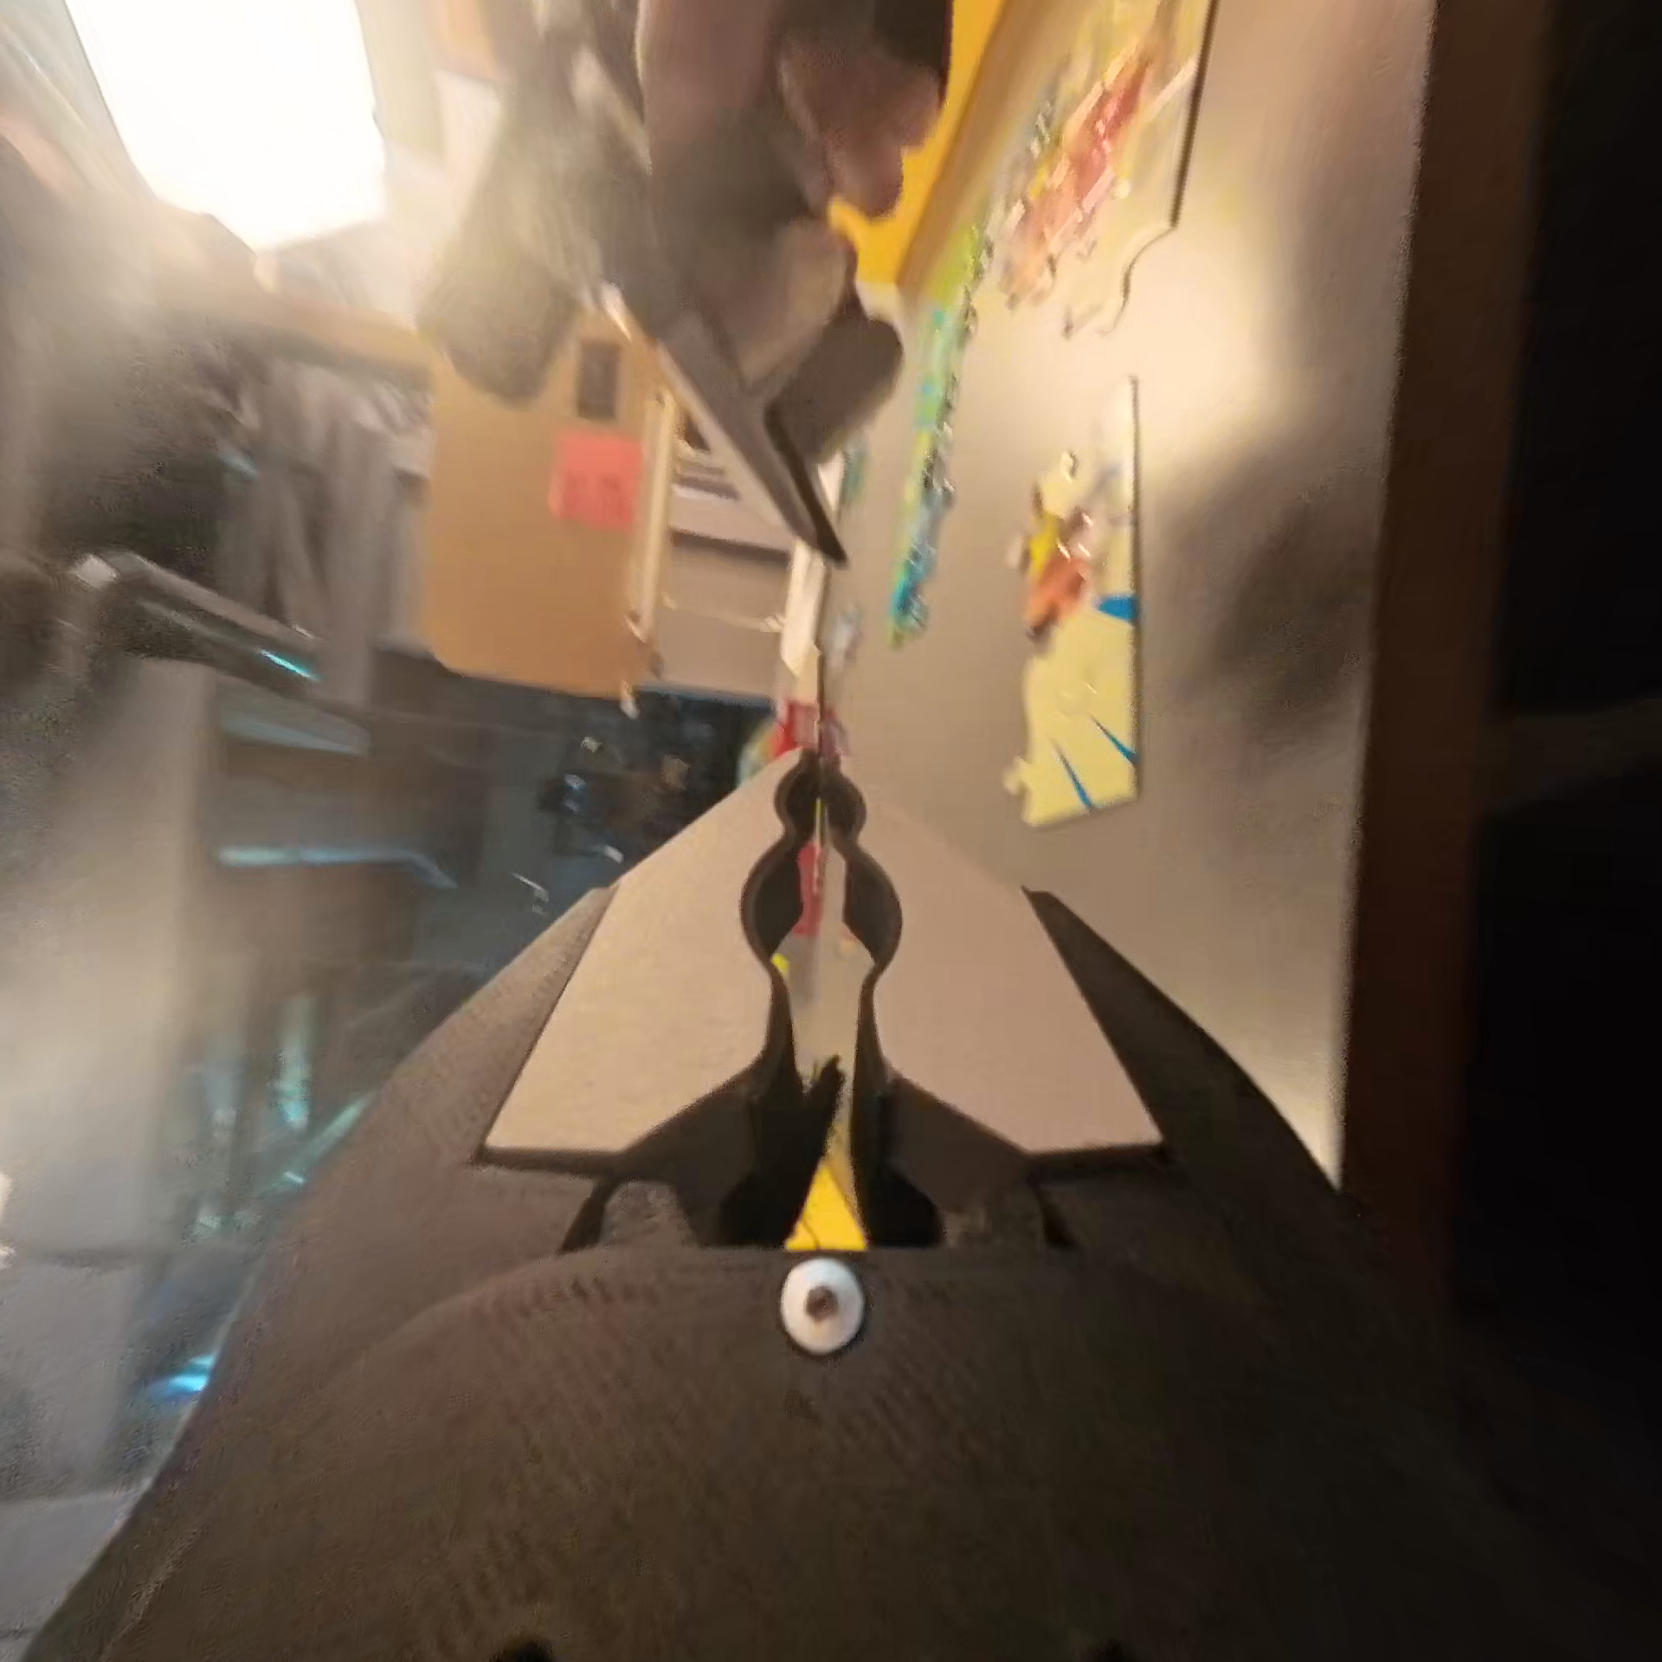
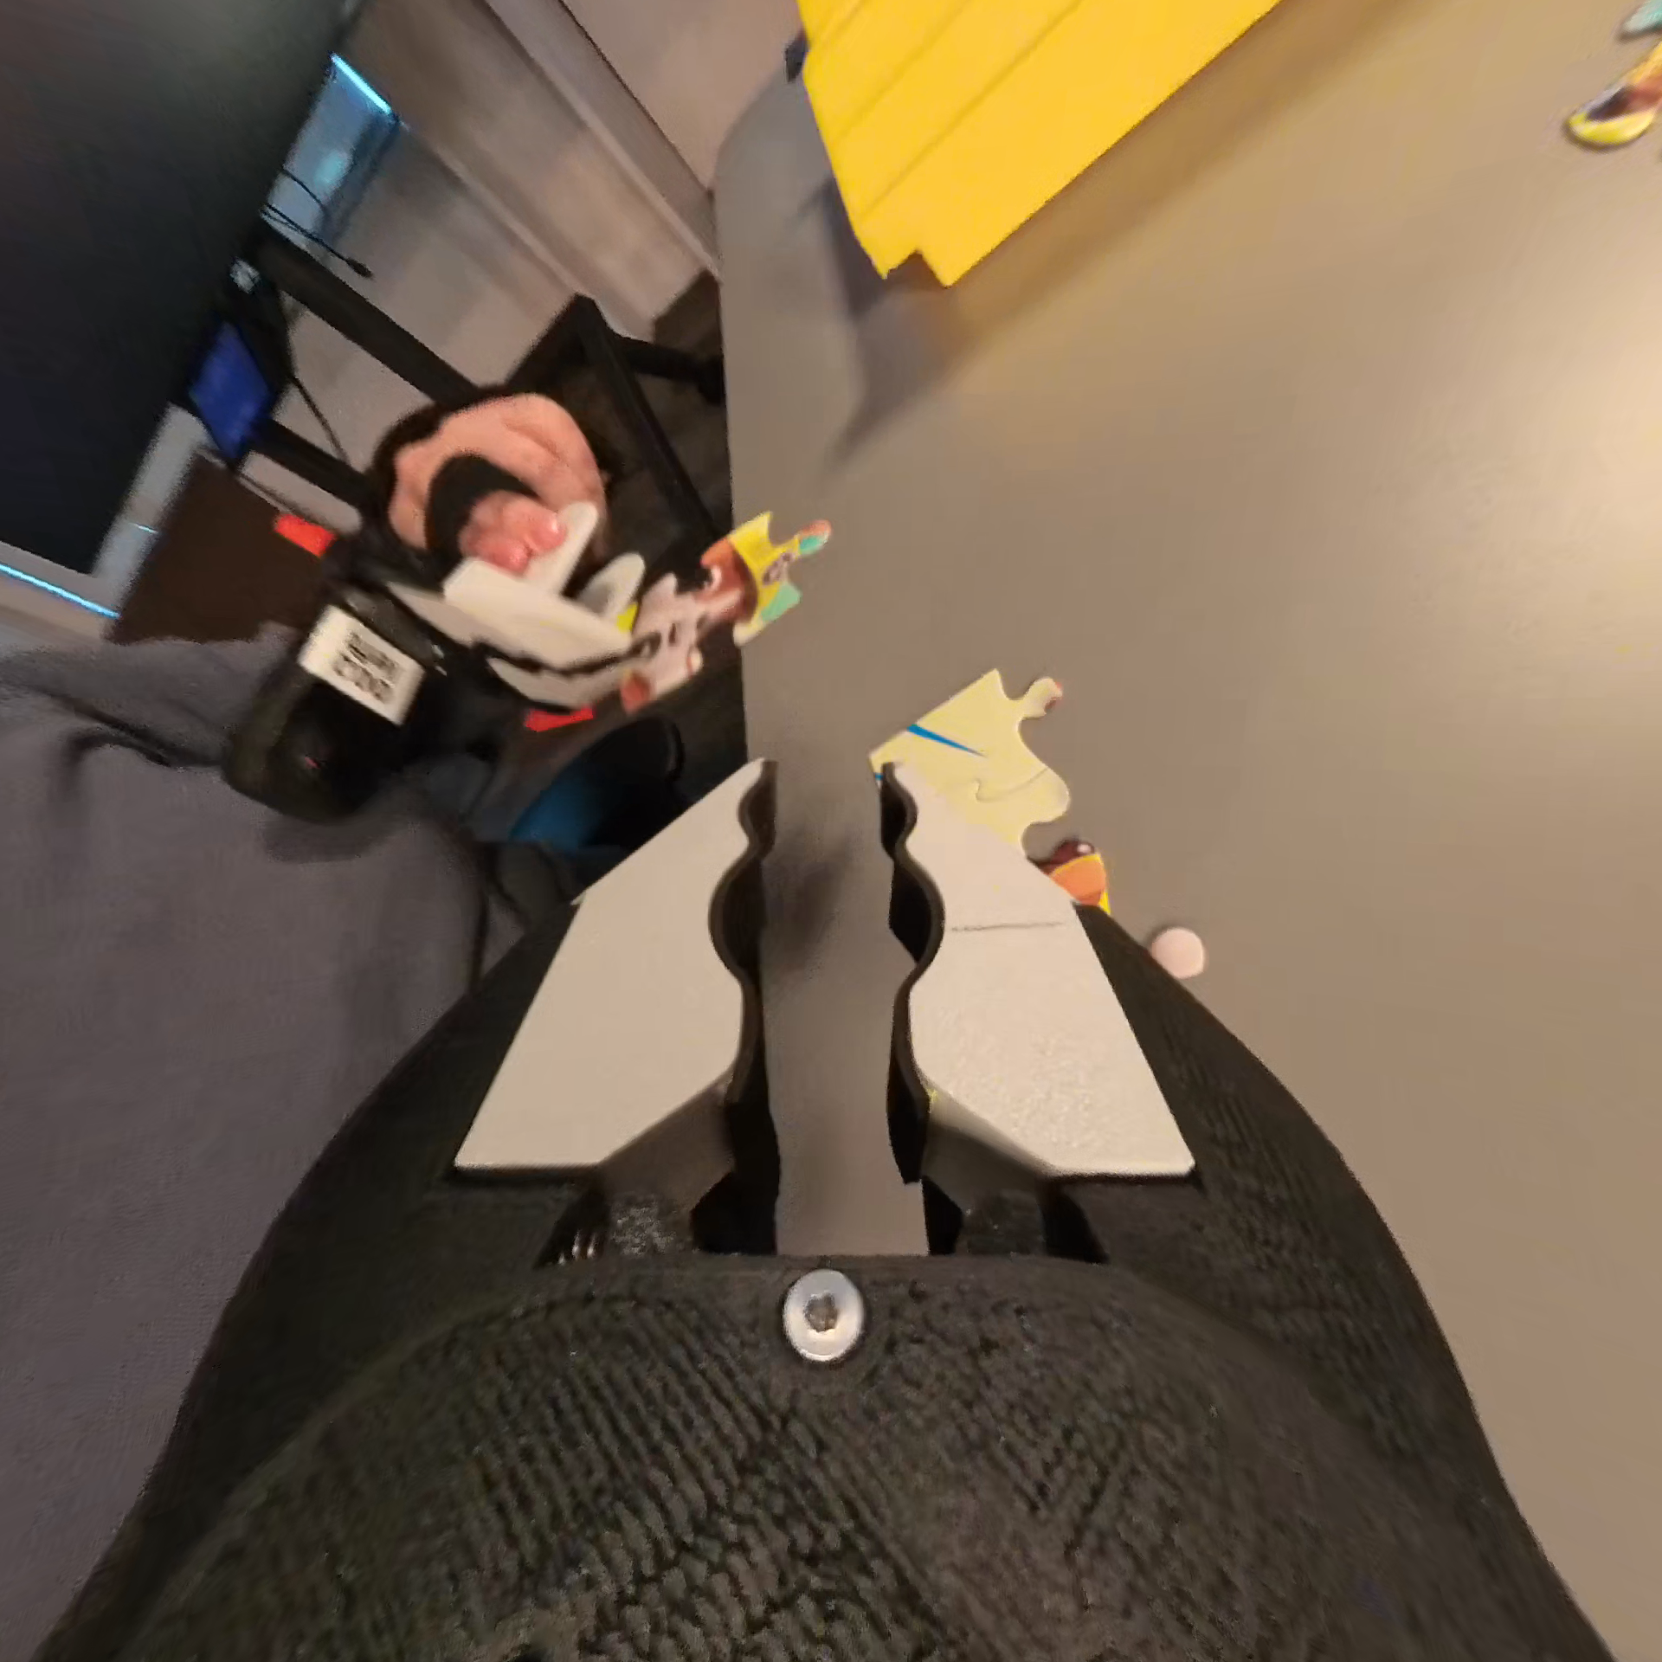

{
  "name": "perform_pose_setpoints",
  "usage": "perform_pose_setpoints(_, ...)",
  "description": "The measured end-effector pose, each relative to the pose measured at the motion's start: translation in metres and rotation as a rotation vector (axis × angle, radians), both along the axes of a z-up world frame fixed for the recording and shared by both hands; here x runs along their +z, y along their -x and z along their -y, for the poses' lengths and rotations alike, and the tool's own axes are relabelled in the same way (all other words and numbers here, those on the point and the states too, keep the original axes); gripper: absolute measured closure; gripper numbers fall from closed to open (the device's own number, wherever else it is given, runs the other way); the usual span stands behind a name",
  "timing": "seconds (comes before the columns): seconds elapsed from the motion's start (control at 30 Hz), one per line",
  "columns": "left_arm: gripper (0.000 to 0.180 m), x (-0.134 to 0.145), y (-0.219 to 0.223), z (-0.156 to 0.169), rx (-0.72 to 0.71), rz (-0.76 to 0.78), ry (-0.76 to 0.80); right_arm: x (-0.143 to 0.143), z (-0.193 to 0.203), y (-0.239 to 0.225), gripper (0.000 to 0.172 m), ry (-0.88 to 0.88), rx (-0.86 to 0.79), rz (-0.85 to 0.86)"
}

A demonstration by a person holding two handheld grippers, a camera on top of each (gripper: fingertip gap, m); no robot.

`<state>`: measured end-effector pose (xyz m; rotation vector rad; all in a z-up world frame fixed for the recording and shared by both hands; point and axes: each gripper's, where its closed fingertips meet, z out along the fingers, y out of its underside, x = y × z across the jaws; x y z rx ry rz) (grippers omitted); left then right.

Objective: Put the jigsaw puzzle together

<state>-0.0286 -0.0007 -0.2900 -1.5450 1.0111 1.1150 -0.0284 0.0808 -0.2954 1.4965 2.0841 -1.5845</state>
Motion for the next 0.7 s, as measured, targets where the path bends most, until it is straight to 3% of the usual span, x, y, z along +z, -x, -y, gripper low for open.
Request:
perform_pose_setpoints(0.1, 0.180, 0.008, -0.013, -0.033, -0.100, -0.153, -0.048, 0.010, 0.002, 0.011, 0.135, 0.171, 0.043, 0.110)
perform_pose_setpoints(0.2, 0.180, 0.006, -0.023, -0.057, -0.192, -0.233, -0.061, 0.008, -0.005, 0.017, 0.135, 0.221, 0.082, 0.201)
perform_pose_setpoints(0.27, 0.180, 0.005, -0.025, -0.068, -0.234, -0.253, -0.065, 0.011, -0.007, 0.017, 0.144, 0.271, 0.125, 0.240)
perform_pose_setpoints(0.33, 0.180, 0.003, -0.028, -0.077, -0.277, -0.247, -0.069, 0.014, -0.010, 0.016, 0.164, 0.306, 0.166, 0.251)
perform_pose_setpoints(0.4, 0.177, -0.008, -0.025, -0.085, -0.283, -0.139, -0.007, 0.017, -0.019, 0.016, 0.172, 0.329, 0.194, 0.246)
perform_pose_setpoints(0.5, 0.150, -0.035, -0.023, -0.086, -0.272, 0.203, 0.186, -0.004, -0.052, 0.029, 0.172, 0.201, 0.121, 0.233)
perform_pose_setpoints(0.7, 0.150, -0.069, -0.034, -0.078, -0.275, 0.610, 0.541, -0.042, -0.076, 0.034, 0.172, 0.108, 0.133, 0.314)
